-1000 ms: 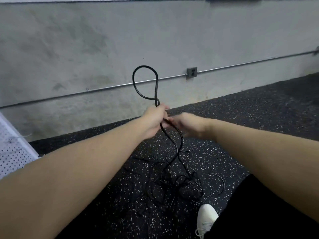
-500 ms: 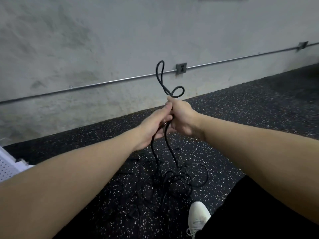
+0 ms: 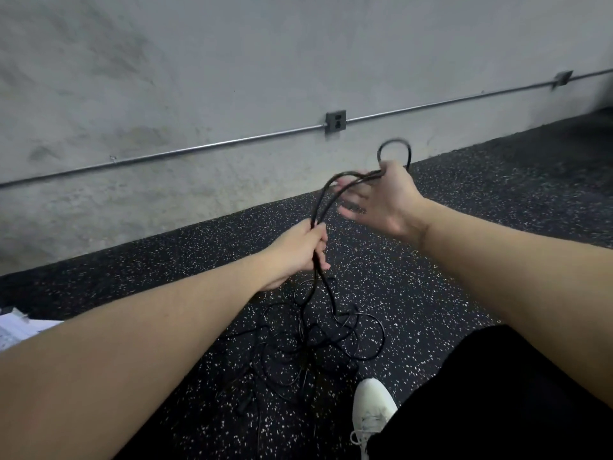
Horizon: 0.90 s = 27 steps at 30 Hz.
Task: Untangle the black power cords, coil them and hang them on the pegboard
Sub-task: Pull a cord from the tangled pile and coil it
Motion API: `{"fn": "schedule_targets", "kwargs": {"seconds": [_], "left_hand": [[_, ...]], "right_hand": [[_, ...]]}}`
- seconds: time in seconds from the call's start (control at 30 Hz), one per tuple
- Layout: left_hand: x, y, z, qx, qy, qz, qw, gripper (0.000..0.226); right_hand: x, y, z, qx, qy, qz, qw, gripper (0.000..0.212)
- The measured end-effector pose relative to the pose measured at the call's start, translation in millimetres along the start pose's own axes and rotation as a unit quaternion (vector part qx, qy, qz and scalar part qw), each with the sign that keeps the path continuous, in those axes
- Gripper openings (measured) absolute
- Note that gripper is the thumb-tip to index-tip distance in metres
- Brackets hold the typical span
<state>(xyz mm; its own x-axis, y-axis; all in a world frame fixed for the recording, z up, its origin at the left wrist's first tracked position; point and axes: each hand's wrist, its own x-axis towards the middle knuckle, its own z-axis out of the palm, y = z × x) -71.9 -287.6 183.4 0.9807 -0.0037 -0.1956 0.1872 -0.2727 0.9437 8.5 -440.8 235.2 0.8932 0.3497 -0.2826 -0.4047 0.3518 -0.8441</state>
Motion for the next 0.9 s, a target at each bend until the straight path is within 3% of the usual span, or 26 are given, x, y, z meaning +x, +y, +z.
{"fn": "schedule_targets", "kwargs": {"seconds": [0.1,0.23,0.3,0.37,0.43,0.57,0.7,0.8,0.9], "left_hand": [[6,22,1,-0.068,0.006,0.018,0.998,0.023],[10,45,0,-0.198,0.03,0.017,0.98,0.022],[12,53,5,-0.266,0.04,0.023,0.963,0.021],[15,58,9,-0.278,0.053,0.038,0.958,0.022],[18,59,10,-0.249,0.064,0.056,0.965,0.029],[24,40,4,-0.05,0.099,0.137,0.984,0.048],[15,18,14,-0.042,-0.023,0.101,0.994,0.044],[13,9,26,-0.004,-0.104,0.054,0.993,0.049],[20,2,36,0.097,-0.102,0.057,0.988,0.022]], "right_hand": [[1,11,-21,-0.226,-0.113,0.021,0.967,0.063],[-13,29,-25,-0.529,-0.261,0.044,0.806,0.065],[-20,37,-20,-0.569,-0.286,0.072,0.768,0.058],[-23,43,-15,-0.556,-0.277,0.057,0.782,0.044],[-24,41,-10,-0.517,-0.233,0.022,0.823,0.045],[-23,33,-5,-0.393,-0.149,-0.024,0.907,0.043],[-17,20,1,-0.14,-0.054,-0.049,0.987,0.052],[-17,4,-2,0.054,-0.011,-0.045,0.997,0.046],[-16,-8,-16,0.135,0.022,-0.062,0.989,0.041]]}}
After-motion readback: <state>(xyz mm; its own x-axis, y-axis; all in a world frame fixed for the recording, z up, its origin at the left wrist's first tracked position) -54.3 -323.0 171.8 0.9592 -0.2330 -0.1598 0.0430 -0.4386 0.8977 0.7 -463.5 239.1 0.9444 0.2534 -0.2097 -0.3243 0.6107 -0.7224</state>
